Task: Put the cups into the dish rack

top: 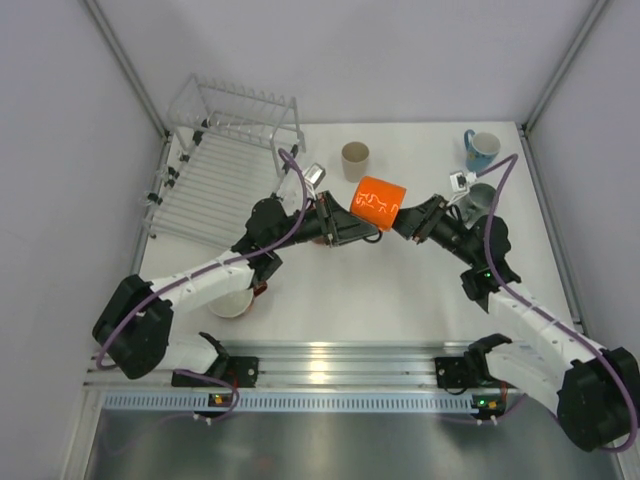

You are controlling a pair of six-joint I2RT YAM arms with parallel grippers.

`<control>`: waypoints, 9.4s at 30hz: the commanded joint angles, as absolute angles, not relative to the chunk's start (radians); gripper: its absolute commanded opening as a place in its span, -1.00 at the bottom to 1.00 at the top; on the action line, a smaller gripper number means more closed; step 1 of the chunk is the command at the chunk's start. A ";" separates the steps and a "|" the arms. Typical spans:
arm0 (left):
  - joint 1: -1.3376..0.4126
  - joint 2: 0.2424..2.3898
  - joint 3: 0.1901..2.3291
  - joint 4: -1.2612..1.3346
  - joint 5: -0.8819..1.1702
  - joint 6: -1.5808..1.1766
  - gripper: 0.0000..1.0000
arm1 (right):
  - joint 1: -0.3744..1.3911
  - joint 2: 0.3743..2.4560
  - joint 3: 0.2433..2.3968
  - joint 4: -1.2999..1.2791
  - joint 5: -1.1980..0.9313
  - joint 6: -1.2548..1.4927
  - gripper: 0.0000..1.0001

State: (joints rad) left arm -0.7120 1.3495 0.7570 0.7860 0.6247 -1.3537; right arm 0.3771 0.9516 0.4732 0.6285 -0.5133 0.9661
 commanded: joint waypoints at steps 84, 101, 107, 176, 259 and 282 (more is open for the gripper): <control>-0.008 1.902 1.394 -0.009 -0.311 -0.391 -0.48 | 0.367 0.528 0.753 -0.298 -0.075 0.342 0.29; 0.048 1.849 1.324 0.069 -0.187 -0.457 -0.08 | 0.365 0.511 0.741 -0.298 -0.061 0.334 0.29; 0.092 1.795 1.247 0.110 -0.063 -0.521 0.16 | 0.367 0.494 0.738 -0.308 -0.063 0.334 0.29; 0.255 2.086 1.324 0.522 0.288 -1.181 -1.00 | 0.365 0.568 0.713 -0.238 -0.069 0.348 0.30; -0.058 1.241 1.083 -0.262 -0.066 -0.624 0.96 | 0.365 0.843 0.971 -0.428 -0.014 0.449 0.30; -0.658 1.201 1.052 -0.342 0.196 -0.454 0.96 | 0.148 1.166 1.112 -0.514 0.138 0.497 0.28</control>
State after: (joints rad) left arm -0.6624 1.2404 1.0641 -0.3462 0.1734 -0.5018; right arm 0.2626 1.1336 1.0634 -0.5636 0.1547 0.4786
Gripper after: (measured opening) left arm 0.982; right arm 0.645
